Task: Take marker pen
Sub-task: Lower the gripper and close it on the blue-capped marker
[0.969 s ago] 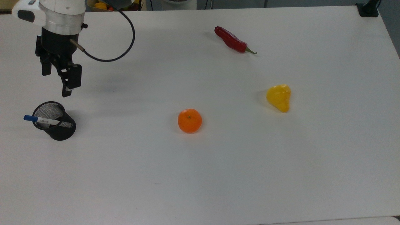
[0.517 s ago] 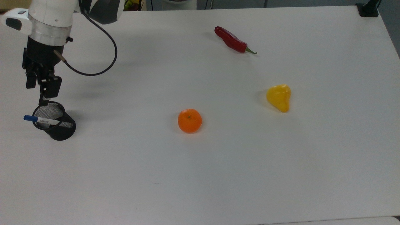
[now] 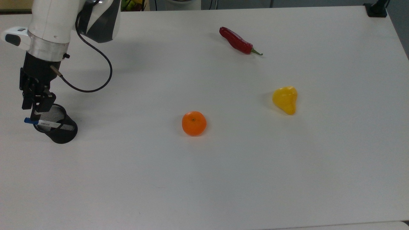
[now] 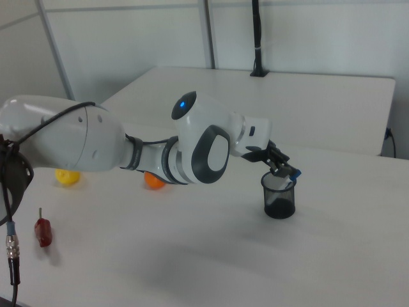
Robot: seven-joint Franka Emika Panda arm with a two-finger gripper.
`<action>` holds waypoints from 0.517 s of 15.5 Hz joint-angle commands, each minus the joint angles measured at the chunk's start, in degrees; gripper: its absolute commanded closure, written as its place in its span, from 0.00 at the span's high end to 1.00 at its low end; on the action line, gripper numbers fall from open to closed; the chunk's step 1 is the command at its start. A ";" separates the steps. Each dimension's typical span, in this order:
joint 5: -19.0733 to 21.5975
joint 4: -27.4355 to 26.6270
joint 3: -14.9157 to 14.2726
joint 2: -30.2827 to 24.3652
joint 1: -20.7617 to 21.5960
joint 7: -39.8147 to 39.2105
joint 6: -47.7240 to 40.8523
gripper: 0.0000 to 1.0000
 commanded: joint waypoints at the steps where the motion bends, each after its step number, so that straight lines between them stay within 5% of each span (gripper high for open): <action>1: -0.91 1.10 -0.44 2.96 -0.19 1.46 3.14 0.46; 8: -0.91 2.25 -0.44 4.55 -0.45 1.37 3.58 0.46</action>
